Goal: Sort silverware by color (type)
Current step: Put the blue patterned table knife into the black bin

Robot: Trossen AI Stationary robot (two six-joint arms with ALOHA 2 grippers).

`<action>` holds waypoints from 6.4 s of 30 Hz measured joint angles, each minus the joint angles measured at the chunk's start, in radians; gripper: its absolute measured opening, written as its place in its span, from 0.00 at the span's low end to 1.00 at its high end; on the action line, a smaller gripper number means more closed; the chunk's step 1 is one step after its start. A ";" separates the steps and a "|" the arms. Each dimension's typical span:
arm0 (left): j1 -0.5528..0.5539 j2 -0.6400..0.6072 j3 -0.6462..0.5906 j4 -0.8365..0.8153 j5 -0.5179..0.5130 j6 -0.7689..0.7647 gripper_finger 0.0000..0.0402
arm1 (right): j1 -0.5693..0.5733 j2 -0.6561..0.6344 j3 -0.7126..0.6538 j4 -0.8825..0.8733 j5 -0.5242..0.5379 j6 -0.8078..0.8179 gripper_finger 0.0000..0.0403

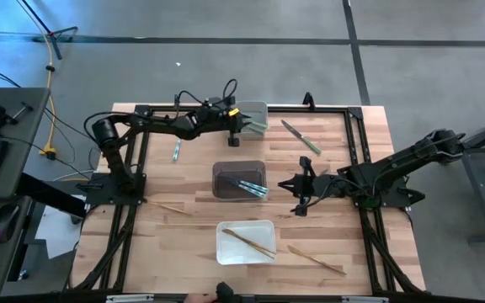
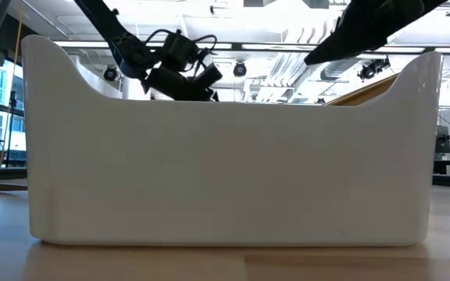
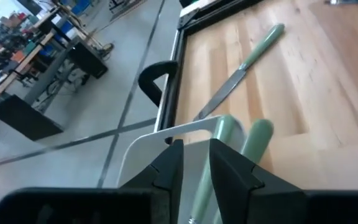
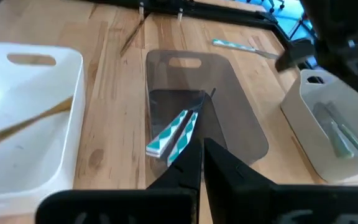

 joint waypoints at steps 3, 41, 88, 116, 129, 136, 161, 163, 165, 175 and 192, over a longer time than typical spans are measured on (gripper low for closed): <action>-0.013 -0.043 -0.040 0.004 0.001 -0.018 0.11 | 0.000 0.000 0.000 -0.053 0.000 0.018 0.00; -0.318 -0.510 -0.765 0.442 -0.114 -0.323 0.02 | 0.000 0.382 0.005 -0.368 -0.325 0.184 0.45; -0.318 -0.509 -0.764 0.417 -0.114 -0.341 0.02 | -0.174 0.494 0.195 -0.622 -0.317 0.313 0.38; -0.319 -0.509 -0.764 0.403 -0.115 -0.348 0.02 | -0.024 0.267 0.194 -0.511 0.069 0.272 0.03; -0.318 -0.509 -0.764 0.404 -0.142 -0.348 0.02 | 0.190 0.188 0.194 -0.162 0.722 0.124 0.03; -0.322 -0.509 -0.764 0.430 -0.062 -0.401 0.03 | 0.162 0.203 0.195 0.123 0.559 -0.190 0.02; -0.545 -0.509 -0.580 0.456 -0.166 -0.267 0.43 | -0.118 0.202 0.195 0.507 -0.393 -0.724 0.02; -0.554 -0.509 -0.565 0.457 -0.165 -0.267 0.44 | -0.124 0.202 0.195 0.507 -0.405 -0.724 0.02; -0.562 -0.509 -0.555 0.458 -0.165 -0.267 0.46 | -0.127 0.202 0.195 0.511 -0.414 -0.725 0.02; -0.568 -0.493 -0.479 0.455 -0.175 -0.281 0.48 | -0.128 0.201 0.195 0.566 -0.459 -0.745 0.02; -0.647 -0.265 -0.255 0.455 -0.360 -0.118 0.48 | -0.200 0.200 0.195 0.579 -0.451 -0.723 0.02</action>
